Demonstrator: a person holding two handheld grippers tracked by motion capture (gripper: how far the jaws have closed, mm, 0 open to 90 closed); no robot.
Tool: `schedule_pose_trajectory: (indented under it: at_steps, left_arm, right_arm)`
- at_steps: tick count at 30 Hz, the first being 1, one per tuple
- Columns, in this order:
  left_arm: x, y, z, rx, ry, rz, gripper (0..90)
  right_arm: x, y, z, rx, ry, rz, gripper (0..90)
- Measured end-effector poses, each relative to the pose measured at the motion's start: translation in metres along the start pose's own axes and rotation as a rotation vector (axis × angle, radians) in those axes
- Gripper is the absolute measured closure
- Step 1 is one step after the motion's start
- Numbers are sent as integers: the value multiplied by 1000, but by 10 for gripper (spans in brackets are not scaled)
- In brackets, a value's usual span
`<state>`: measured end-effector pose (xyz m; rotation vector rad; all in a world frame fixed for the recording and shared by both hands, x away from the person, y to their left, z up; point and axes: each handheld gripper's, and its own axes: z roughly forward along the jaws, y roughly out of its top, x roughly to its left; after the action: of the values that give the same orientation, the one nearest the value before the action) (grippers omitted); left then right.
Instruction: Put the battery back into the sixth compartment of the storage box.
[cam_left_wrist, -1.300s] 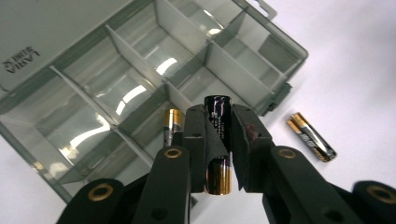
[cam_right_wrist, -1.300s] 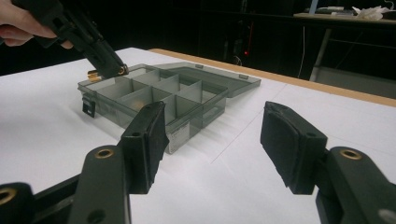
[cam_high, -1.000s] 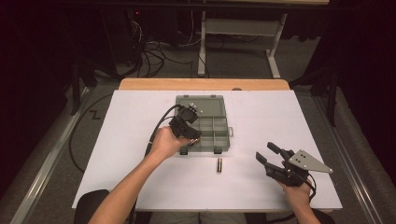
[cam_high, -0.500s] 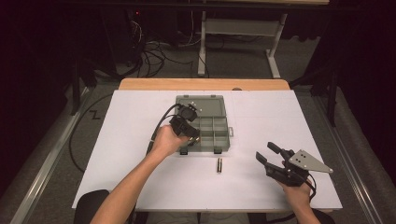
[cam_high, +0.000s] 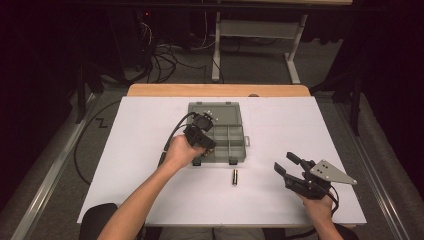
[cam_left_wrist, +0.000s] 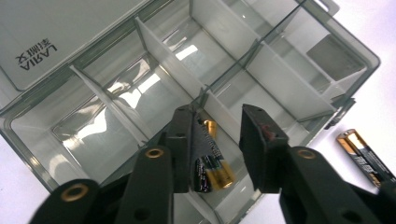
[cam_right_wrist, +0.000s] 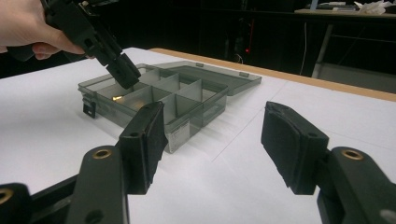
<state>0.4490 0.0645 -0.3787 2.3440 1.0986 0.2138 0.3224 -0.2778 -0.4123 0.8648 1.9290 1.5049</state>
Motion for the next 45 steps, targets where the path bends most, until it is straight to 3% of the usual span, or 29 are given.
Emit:
schedule_pose_trajectory:
  at_steps: [7, 15, 27, 34, 45]
  left_arm:
    - [-6, -4, -7, -21, 7, 19, 540]
    - [-11, -11, -10, -34, -3, 20, 494]
    - [-15, -21, -13, -48, -19, 19, 485]
    - [-18, -23, -12, -52, -30, -7, 481]
    - [-28, -25, -16, -69, -40, 3, 481]
  right_arm:
    - [1, 0, 0, -7, 1, -8, 417]
    - [1, 0, 0, -6, 2, -9, 418]
    - [1, 0, 0, -4, -1, -15, 420]
    - [1, 0, 1, -2, -2, -11, 420]
    - [0, 0, 0, -3, 0, -12, 420]
